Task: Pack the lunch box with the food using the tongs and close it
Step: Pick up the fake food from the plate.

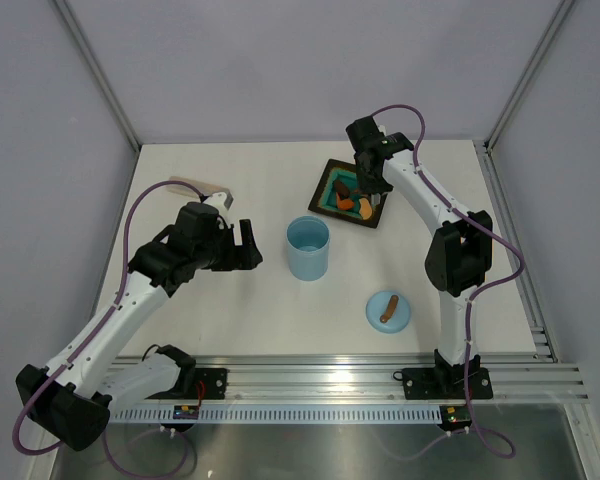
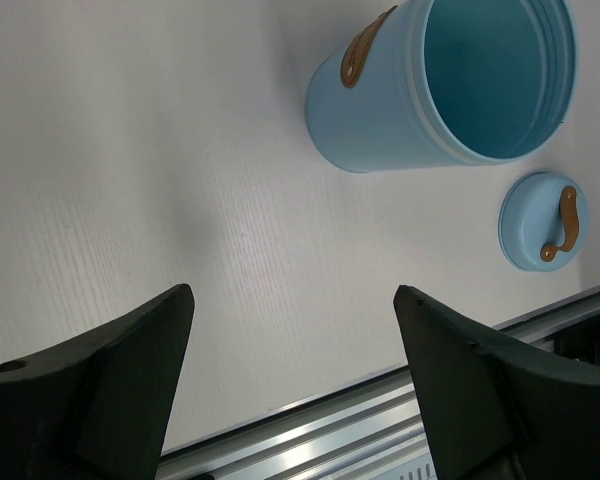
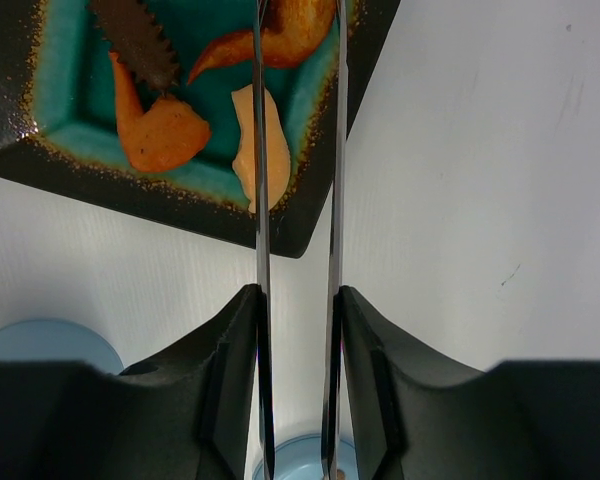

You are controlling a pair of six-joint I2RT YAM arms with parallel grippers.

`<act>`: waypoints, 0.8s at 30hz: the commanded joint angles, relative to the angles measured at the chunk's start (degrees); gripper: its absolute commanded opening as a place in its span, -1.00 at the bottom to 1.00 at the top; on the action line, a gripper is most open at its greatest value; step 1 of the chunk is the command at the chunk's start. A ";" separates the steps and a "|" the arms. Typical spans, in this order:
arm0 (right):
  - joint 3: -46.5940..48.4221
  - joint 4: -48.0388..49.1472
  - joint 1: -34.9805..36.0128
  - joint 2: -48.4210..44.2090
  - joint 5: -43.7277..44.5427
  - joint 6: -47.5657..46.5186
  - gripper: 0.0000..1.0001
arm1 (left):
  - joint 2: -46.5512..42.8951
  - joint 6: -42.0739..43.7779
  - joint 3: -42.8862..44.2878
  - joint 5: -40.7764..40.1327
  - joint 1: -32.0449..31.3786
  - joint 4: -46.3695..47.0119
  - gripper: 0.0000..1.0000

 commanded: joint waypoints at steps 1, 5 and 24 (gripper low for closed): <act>2.68 0.52 0.01 0.70 1.53 -0.93 -0.14 | -1.57 -0.15 -0.13 0.71 0.24 2.09 0.71; 3.03 0.25 0.01 0.88 1.53 -1.10 -0.17 | -1.66 -0.24 -0.30 0.71 0.15 2.00 0.71; 3.91 0.08 0.18 -4.31 0.91 -0.75 -0.70 | -0.52 -0.33 -0.13 1.50 0.15 2.71 0.71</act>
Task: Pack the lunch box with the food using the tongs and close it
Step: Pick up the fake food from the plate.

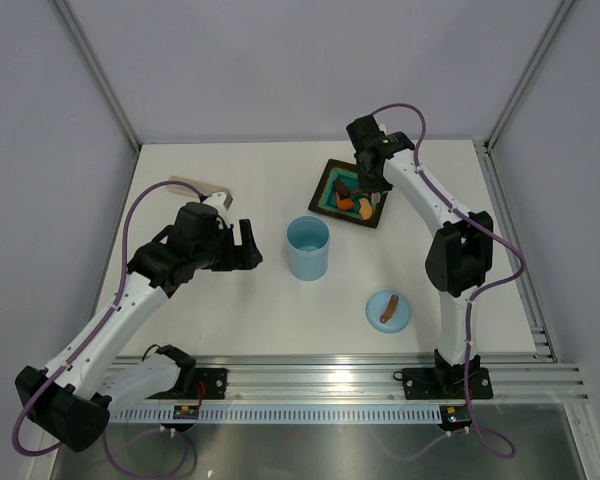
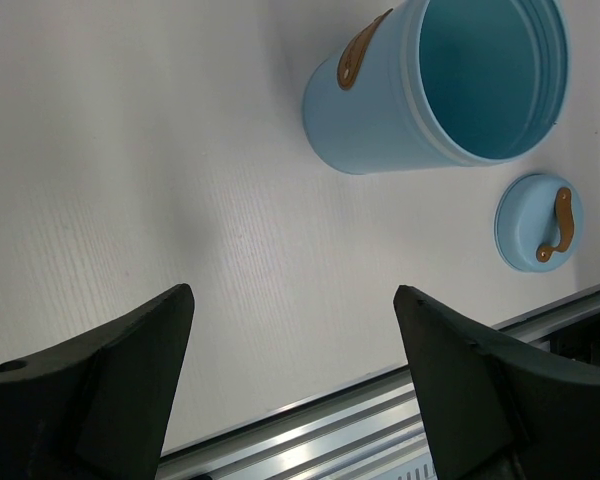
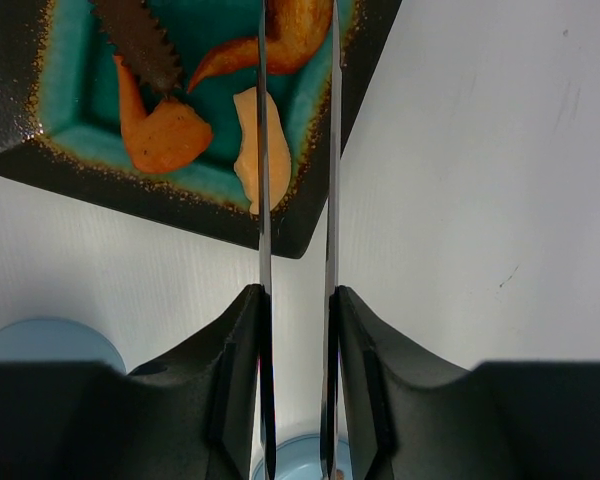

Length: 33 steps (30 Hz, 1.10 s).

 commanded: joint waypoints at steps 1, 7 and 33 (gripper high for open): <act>3.30 0.10 0.18 -4.55 1.04 -0.45 -0.71 | 0.03 -0.18 -0.09 1.50 0.24 2.81 0.71; 3.47 -0.25 0.10 -5.42 1.13 -0.36 -0.73 | 0.64 -0.26 0.53 1.85 0.24 2.99 0.71; 2.77 -2.62 4.40 -16.14 -1.77 0.43 -0.77 | 6.26 -2.81 -0.96 8.09 0.24 8.08 0.70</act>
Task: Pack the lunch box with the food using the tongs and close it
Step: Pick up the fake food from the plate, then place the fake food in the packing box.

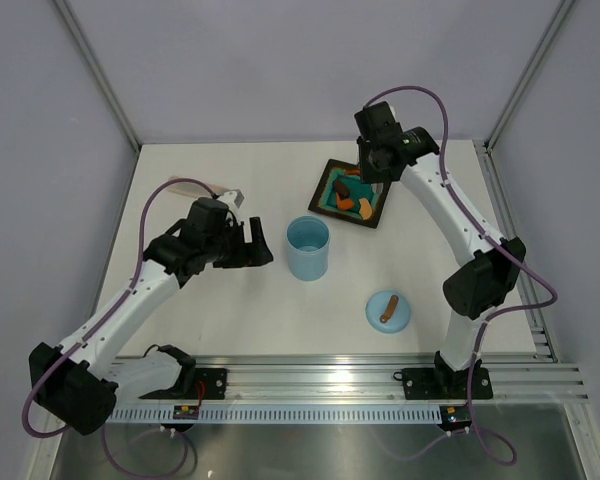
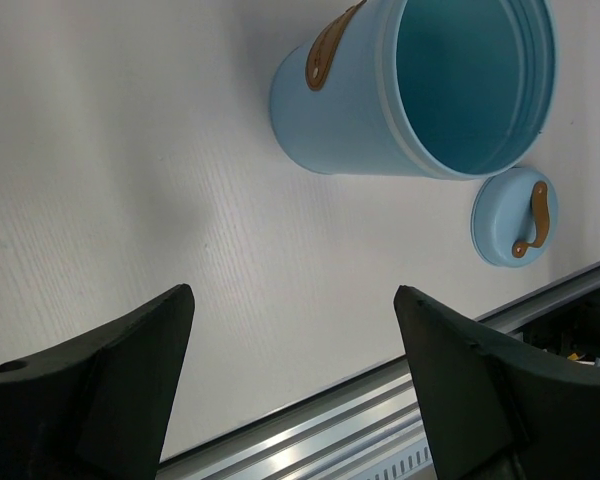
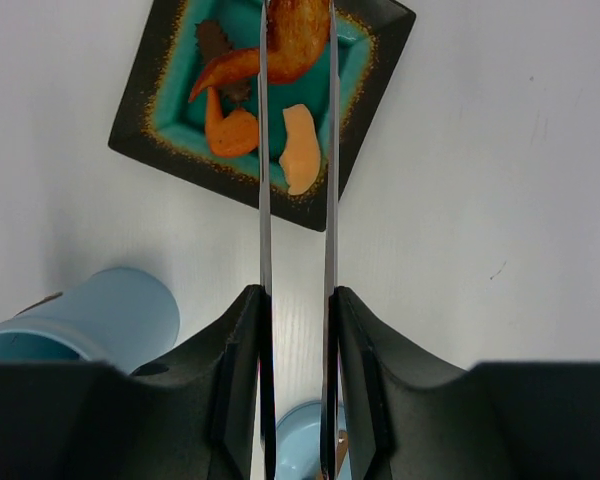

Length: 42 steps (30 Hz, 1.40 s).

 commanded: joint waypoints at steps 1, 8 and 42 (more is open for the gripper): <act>2.14 -1.10 2.76 -5.24 -0.57 0.54 -0.77 | 0.98 -1.15 -0.64 3.72 0.15 4.11 0.70; 0.82 -2.59 6.80 -10.34 -3.29 0.72 -0.78 | 1.77 -0.01 0.94 1.53 0.24 2.80 0.70; -19.40 -3.03 22.01 -30.65 -10.50 -2.53 -0.76 | -2.88 -6.60 1.39 -3.40 0.68 0.07 0.71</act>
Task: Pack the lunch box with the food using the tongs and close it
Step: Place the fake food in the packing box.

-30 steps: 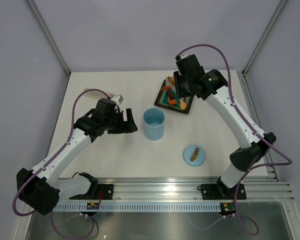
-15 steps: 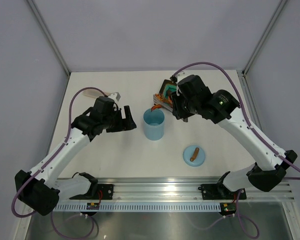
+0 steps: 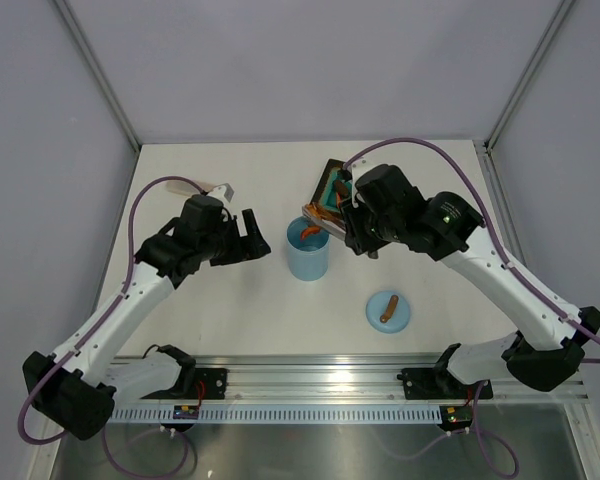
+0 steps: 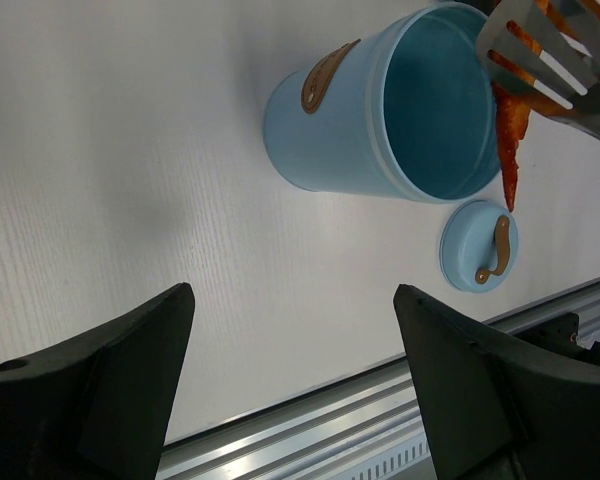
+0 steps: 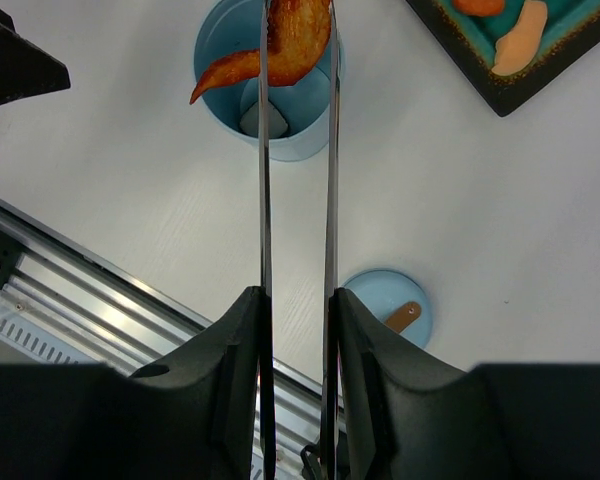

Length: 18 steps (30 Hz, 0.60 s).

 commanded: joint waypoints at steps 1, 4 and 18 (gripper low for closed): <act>-0.05 1.21 1.14 -1.34 -0.47 -0.87 -0.77 | -1.64 -0.63 -0.95 -1.15 0.30 1.49 0.71; -0.05 0.86 1.32 -1.07 -0.29 -0.70 -0.69 | -1.99 -0.63 -1.13 -1.06 0.30 1.49 0.71; 0.65 1.21 1.76 -0.28 0.41 -0.52 0.12 | -1.99 -0.28 -1.83 -0.36 0.30 1.75 0.71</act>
